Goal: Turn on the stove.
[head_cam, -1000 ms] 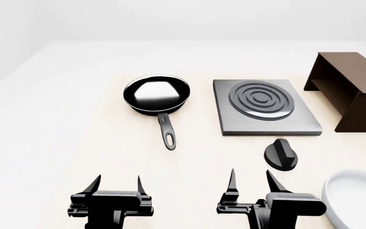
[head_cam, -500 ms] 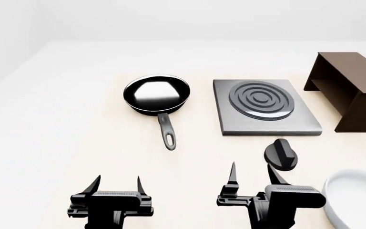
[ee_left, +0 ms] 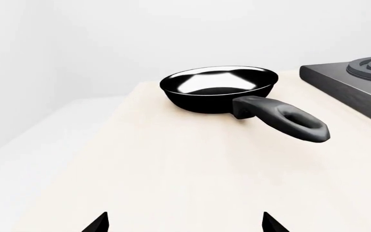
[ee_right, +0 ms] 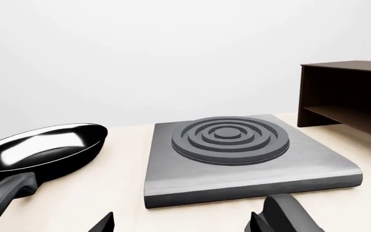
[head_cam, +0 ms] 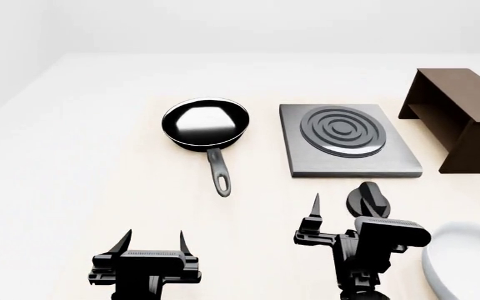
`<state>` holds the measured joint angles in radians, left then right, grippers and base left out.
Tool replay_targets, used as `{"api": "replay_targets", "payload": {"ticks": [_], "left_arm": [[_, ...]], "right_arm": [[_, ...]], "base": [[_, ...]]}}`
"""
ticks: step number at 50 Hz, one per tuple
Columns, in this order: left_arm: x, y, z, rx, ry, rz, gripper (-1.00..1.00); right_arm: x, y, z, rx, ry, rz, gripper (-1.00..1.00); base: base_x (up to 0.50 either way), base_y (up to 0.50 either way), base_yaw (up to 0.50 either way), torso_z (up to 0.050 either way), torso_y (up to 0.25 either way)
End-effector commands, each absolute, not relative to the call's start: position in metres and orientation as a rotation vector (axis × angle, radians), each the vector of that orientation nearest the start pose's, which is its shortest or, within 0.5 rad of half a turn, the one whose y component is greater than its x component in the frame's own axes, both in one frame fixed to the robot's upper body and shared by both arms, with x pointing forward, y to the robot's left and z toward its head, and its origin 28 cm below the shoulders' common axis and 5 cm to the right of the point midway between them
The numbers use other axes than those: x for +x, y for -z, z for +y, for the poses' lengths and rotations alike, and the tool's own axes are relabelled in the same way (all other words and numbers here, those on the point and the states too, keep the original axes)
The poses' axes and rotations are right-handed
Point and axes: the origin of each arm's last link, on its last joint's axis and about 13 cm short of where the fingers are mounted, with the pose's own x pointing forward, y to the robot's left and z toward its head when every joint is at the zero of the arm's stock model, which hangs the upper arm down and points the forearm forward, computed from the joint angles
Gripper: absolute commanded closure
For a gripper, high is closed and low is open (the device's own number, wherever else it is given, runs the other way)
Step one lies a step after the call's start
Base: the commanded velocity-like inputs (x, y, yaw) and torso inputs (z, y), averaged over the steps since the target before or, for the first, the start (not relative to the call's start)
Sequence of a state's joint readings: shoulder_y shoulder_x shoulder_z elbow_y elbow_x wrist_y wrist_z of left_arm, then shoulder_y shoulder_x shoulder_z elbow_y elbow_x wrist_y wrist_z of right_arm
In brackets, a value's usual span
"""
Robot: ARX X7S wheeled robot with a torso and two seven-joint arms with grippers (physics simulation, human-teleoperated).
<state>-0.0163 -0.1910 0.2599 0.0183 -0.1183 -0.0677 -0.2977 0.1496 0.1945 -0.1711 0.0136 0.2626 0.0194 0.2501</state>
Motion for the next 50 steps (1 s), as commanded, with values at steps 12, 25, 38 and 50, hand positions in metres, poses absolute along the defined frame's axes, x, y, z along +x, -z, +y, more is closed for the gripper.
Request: {"api": "replay_targets", "payload": {"ticks": [12, 25, 38, 50], "left_arm": [[0.207, -0.012, 0.201, 0.073, -0.038, 0.042, -1.0], [0.207, -0.012, 0.201, 0.074, -0.038, 0.04, -1.0], [0.207, -0.011, 0.201, 0.076, -0.038, 0.039, -1.0], [0.207, -0.011, 0.201, 0.077, -0.038, 0.038, -1.0]], "right_arm": [[0.26, -0.033, -0.112, 0.091, 0.108, -0.042, -1.0], [0.278, -0.022, -0.112, 0.116, 0.133, -0.001, -1.0], [0.289, -0.016, -0.112, 0.113, 0.152, 0.018, -1.0], [0.289, -0.016, -0.114, 0.123, 0.166, 0.016, -1.0]], "base": [[0.0, 0.0, 0.0, 0.0, 0.0], [0.0, 0.0, 0.0, 0.0, 0.0], [0.0, 0.0, 0.0, 0.0, 0.0], [0.0, 0.0, 0.0, 0.0, 0.0]]}}
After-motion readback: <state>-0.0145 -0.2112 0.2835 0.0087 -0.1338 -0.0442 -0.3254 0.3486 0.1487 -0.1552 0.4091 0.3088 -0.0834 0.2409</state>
